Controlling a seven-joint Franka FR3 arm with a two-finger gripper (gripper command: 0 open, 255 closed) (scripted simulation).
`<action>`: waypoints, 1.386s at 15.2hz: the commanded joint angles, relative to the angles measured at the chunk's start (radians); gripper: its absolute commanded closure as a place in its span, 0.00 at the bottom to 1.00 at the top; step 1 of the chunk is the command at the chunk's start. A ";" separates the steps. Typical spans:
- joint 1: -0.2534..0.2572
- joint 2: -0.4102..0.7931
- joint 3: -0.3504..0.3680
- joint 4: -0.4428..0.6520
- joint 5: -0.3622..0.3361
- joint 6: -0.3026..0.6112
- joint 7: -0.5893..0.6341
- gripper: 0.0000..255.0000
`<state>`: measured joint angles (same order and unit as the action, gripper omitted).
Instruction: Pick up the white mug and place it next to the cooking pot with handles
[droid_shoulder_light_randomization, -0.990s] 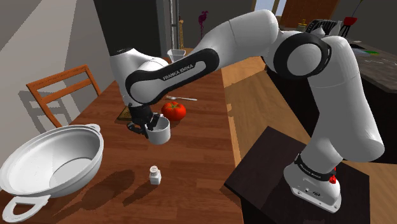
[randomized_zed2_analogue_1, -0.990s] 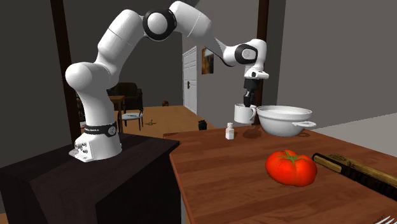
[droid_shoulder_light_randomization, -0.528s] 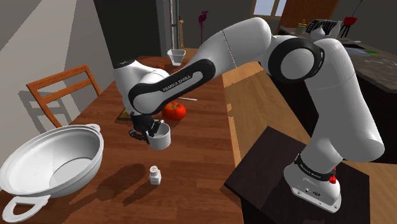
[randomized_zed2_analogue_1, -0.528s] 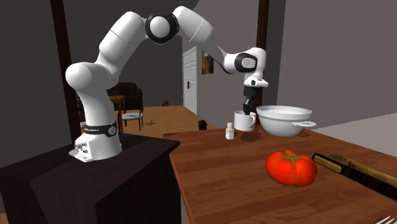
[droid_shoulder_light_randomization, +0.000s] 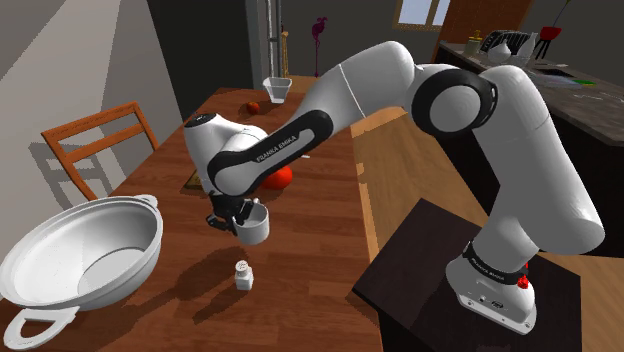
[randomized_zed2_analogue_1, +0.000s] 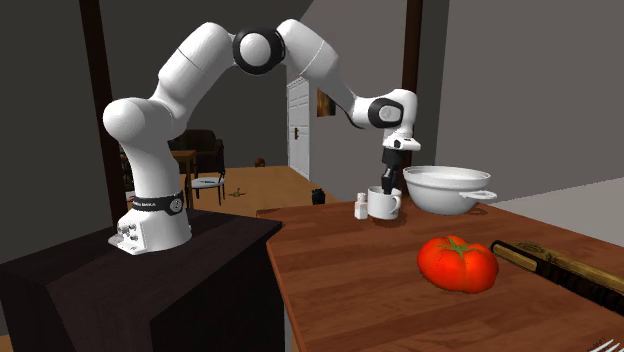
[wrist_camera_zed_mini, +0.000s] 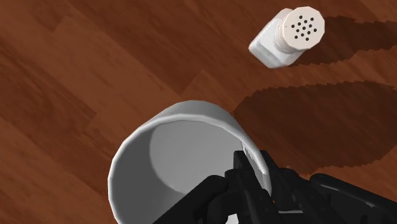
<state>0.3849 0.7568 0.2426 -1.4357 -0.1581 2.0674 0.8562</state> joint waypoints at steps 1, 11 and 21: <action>0.001 0.016 -0.003 -0.001 -0.003 0.017 0.001 1.00; 0.007 0.075 -0.012 0.001 -0.014 0.074 0.004 1.00; 0.007 0.075 -0.012 0.001 -0.014 0.075 0.004 0.00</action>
<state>0.3922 0.8316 0.2306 -1.4351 -0.1718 2.1420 0.8607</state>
